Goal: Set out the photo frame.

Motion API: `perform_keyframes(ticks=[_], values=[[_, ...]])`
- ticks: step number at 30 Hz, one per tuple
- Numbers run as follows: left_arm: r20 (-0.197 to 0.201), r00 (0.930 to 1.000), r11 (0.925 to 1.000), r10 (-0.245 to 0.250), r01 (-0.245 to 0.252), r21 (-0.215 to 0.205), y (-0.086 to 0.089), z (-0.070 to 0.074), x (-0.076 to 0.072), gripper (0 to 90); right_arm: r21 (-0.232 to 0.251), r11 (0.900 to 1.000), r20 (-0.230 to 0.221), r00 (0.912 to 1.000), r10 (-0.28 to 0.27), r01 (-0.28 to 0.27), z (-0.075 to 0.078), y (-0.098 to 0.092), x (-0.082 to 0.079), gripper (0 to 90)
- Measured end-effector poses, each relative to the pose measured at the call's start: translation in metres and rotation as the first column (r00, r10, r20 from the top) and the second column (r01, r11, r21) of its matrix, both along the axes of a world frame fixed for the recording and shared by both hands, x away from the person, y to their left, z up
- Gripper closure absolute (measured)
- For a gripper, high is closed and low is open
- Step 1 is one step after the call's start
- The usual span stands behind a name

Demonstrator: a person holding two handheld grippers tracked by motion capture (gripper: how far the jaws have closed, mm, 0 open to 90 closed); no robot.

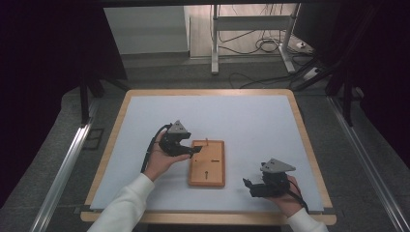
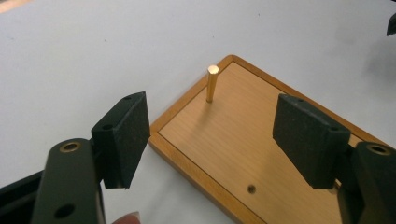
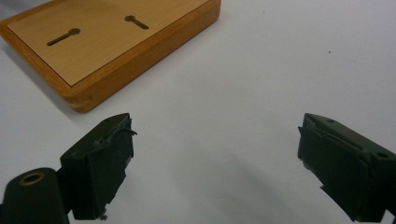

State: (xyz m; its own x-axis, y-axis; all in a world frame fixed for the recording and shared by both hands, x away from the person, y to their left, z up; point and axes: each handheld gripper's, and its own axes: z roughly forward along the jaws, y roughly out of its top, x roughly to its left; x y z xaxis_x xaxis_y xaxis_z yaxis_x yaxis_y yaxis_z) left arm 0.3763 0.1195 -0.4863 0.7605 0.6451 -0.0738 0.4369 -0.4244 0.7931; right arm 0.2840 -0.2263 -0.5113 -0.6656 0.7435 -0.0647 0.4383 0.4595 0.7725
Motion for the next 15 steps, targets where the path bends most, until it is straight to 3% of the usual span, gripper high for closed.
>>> perform_keyframes(ticks=[7, 15], values=[[-0.002, 0.9999, 0.9996, -0.011, 0.011, -0.026, -0.003, 0.003, 0.009, 27.4, -0.005, 1.0, 0.005, 1.0, -0.004, 0.004, -0.001, 0.0, 0.0, 10.4], [-0.009, 0.9993, 0.9992, -0.037, 0.037, -0.012, -0.018, -0.002, 0.019, 29.4, -0.005, 1.0, 0.005, 1.0, -0.006, 0.006, -0.001, 0.0, -0.001, 10.4]])
